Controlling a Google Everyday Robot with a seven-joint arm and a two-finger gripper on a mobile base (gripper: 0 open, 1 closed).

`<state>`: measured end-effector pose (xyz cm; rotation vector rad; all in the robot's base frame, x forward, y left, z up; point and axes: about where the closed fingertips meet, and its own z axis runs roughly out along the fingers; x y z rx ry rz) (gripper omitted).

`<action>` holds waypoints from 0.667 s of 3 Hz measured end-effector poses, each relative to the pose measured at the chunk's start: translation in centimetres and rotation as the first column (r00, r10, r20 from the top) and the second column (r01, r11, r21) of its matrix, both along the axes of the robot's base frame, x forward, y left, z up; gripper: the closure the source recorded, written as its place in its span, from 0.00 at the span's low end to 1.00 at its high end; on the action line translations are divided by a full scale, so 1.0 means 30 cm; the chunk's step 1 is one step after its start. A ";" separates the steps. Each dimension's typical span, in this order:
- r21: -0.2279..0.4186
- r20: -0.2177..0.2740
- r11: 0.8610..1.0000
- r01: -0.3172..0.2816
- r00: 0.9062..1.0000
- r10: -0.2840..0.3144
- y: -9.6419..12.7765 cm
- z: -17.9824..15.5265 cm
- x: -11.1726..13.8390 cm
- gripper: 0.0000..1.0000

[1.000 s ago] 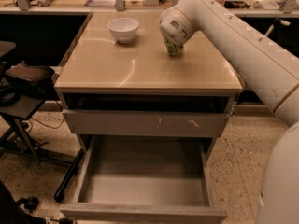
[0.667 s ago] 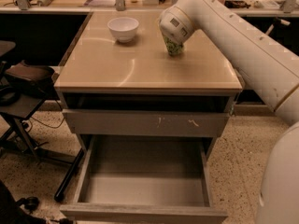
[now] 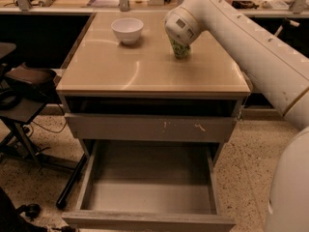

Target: Pick green can from middle drawer and place on counter

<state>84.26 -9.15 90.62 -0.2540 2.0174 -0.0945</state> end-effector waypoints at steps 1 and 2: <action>0.000 0.000 1.000 0.000 1.000 0.000 0.000 0.000 0.000 0.11; 0.000 0.000 1.000 0.000 1.000 0.000 0.000 0.000 0.000 0.00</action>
Offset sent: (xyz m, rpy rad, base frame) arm 0.0000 0.0000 0.0000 0.0000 0.0000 0.0000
